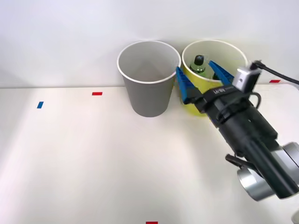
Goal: Put cans in the gray bin, plastic bottles in the light green bin
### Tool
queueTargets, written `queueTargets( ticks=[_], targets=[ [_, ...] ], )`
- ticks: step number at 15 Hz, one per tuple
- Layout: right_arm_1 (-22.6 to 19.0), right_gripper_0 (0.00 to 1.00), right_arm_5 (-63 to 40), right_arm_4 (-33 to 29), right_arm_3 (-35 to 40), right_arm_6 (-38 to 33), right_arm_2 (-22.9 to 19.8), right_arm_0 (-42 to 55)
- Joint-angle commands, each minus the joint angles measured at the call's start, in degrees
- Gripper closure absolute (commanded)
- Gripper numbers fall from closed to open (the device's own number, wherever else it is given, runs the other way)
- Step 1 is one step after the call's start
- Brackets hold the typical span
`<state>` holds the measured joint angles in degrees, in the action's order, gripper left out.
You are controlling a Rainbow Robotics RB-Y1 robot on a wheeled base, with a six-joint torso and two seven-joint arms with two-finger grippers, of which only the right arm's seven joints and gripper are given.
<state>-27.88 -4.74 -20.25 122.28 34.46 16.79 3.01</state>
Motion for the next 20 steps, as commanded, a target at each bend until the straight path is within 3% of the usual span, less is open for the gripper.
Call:
queueTargets(
  ticks=[1,6,14,20],
  targets=[
    [0.2,0.00,0.0,-2.5,1.6,-0.1,-3.6,7.6],
    [11.8,0.00,0.1,-10.6,1.6,0.3,-6.3,14.0],
    [11.2,0.00,3.9,-9.6,1.6,1.9,-9.6,22.5],
    [18.3,0.00,12.1,-7.4,1.5,19.2,-11.0,34.6]
  ],
)
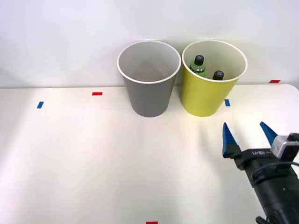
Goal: Put cans in the gray bin, plastic bottles in the light green bin
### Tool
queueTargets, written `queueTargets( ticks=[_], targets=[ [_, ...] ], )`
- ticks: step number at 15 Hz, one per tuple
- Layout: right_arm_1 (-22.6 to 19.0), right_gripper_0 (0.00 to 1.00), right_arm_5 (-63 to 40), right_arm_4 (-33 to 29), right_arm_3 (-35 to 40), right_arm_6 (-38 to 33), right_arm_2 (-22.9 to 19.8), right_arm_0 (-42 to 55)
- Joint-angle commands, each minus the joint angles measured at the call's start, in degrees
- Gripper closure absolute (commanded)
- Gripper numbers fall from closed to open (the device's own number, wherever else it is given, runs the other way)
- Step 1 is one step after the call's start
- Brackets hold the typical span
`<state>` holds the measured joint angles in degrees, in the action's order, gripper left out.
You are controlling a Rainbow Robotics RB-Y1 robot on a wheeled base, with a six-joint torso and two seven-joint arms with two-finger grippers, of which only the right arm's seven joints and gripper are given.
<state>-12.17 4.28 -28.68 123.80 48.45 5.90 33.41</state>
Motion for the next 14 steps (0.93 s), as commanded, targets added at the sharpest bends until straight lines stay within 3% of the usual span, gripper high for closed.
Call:
queueTargets(
  ticks=[1,4,8,11,14],
  targets=[
    [3.5,0.00,4.6,1.5,-0.3,7.2,-0.1,5.9],
    [5.8,0.00,17.2,4.6,-7.7,8.6,-2.4,6.7],
    [6.6,0.00,21.2,3.9,-8.8,10.8,-1.8,10.0],
    [5.8,0.00,21.7,3.7,-8.8,18.9,-0.1,12.8],
    [1.7,0.00,21.8,8.6,-8.8,24.5,3.7,14.2]
  ],
)
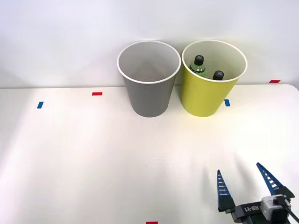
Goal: Put cans in the gray bin, plastic bottles in the light green bin
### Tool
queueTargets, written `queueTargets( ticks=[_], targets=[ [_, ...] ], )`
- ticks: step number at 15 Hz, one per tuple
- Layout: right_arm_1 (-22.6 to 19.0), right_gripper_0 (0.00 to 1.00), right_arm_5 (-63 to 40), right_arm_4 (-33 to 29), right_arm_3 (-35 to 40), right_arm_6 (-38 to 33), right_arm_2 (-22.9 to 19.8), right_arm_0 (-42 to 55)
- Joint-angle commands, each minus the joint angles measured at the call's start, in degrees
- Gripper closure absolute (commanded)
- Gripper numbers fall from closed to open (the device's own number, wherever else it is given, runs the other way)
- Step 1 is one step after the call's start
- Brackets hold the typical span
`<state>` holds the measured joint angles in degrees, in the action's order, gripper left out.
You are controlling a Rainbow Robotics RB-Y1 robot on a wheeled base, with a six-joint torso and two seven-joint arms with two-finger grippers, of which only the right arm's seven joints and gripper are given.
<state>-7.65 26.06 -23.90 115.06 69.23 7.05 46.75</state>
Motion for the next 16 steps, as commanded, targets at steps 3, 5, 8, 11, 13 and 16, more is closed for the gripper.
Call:
queueTargets(
  ticks=[3,5,8,11,13,16],
  targets=[
    [-7.6,0.00,0.0,11.1,0.0,7.4,4.6,2.3],
    [-8.8,0.00,0.0,12.6,-0.1,7.8,5.2,3.0],
    [-6.9,0.00,5.0,12.9,-4.7,7.7,5.1,2.7],
    [-4.2,0.00,6.7,12.8,-5.2,8.0,6.2,4.0],
    [-2.8,0.00,7.3,12.0,-5.3,8.1,6.3,4.1],
    [-2.1,0.00,7.3,11.4,-5.3,8.4,6.6,4.0]
  ],
)
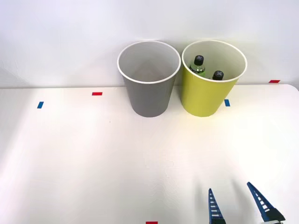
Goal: Put cans in the gray bin, plastic bottles in the light green bin
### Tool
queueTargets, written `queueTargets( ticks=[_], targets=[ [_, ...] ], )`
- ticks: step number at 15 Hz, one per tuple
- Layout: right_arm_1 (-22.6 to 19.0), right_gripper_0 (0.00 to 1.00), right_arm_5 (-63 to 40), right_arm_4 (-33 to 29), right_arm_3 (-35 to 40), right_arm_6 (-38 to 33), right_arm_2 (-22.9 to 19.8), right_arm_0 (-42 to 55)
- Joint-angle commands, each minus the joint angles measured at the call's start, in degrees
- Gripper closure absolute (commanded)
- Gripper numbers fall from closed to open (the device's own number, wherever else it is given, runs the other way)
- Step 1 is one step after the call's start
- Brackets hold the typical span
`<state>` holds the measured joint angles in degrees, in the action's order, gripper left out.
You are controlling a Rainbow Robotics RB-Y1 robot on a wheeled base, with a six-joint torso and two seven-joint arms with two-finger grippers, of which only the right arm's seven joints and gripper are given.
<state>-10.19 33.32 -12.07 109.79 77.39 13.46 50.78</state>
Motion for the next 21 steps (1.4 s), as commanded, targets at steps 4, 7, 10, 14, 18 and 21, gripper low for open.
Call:
queueTargets(
  ticks=[4,7,10,14,18,21],
  targets=[
    [0.3,0.00,0.0,-0.9,0.1,0.5,-0.1,-0.1],
    [0.3,0.00,0.0,-0.9,0.1,0.5,-0.1,-0.1],
    [0.3,0.00,0.0,-0.9,0.1,0.5,-0.1,-0.1],
    [0.3,0.00,0.0,-0.9,0.1,0.5,-0.1,-0.1],
    [0.3,0.00,0.0,-0.9,0.1,0.5,-0.1,-0.1],
    [0.3,0.00,0.0,-0.9,0.1,0.5,-0.1,-0.1]
  ],
)
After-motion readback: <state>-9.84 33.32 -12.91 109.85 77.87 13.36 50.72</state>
